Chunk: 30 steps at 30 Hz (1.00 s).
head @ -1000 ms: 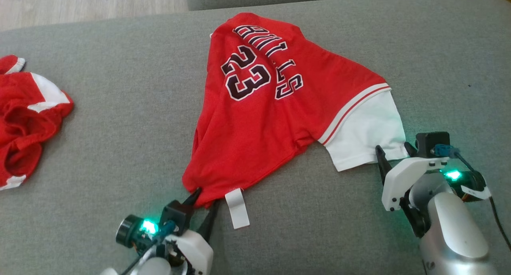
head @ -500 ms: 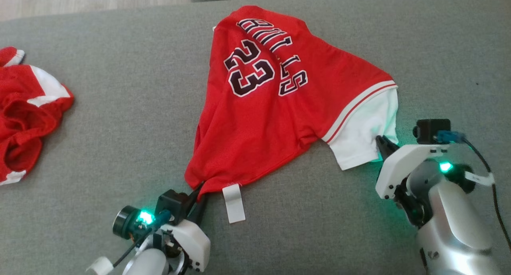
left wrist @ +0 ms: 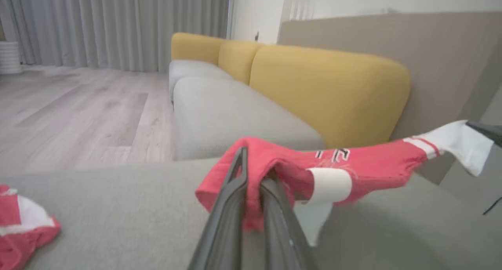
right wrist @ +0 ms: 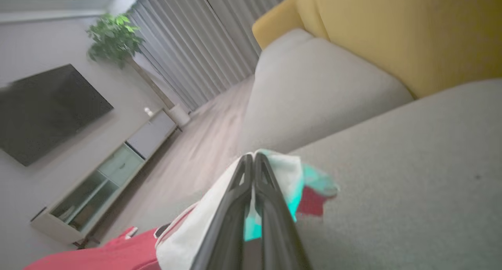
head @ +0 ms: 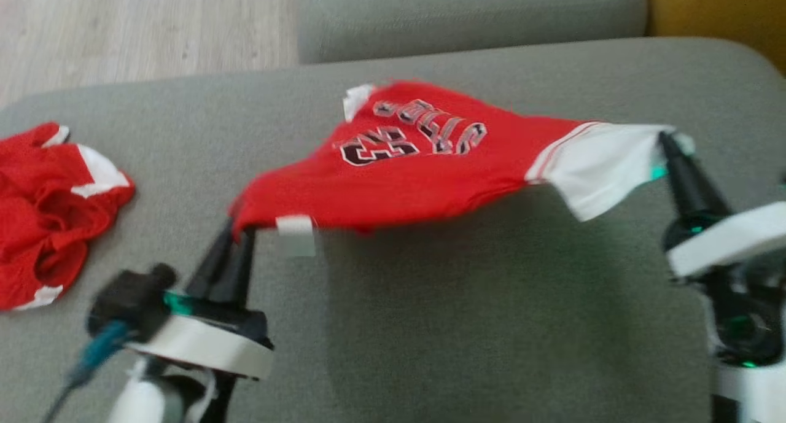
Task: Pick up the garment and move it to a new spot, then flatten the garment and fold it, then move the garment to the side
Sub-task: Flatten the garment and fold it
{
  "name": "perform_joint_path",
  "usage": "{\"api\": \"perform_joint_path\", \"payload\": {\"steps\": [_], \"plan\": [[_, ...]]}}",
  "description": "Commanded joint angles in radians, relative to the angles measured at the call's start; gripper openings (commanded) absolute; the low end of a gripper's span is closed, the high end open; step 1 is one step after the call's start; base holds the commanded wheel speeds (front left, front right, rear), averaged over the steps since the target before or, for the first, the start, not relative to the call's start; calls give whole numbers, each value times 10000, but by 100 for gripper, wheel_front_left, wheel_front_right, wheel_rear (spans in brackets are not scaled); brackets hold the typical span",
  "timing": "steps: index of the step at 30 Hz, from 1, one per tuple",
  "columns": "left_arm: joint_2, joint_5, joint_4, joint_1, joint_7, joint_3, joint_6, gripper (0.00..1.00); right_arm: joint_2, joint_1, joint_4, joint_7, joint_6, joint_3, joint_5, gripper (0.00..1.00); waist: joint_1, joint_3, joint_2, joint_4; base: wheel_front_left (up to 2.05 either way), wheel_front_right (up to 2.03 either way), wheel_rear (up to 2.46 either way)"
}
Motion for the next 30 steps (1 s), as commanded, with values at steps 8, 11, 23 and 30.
{"api": "perform_joint_path", "payload": {"steps": [8, 11, 23, 30], "plan": [[349, -969, -4016, -571, 1239, 817, 179, 0, -13, 149, -4858, 1399, 79, -1053, 1504, 0, 1, -507, 0, -509, 0, 0, 0], [596, -1153, -4850, -1180, 1821, 959, 173, 0, -12, -251, -6068, 1814, 79, -1430, 1867, 0, 1, -432, 0, -632, 0, 0, 0], [1329, -1634, -3375, -5261, 3022, 1174, -2, 0, -10, -3586, -5374, 3221, 79, -1224, 729, 0, 1, 1387, 0, -948, 0, 0, 0], [1819, -694, 685, -8786, 1614, 557, -214, 0, -9, -6954, -1809, 2028, 79, -251, -945, 0, 1, 2913, 0, -757, 0, 0, 0]]}}
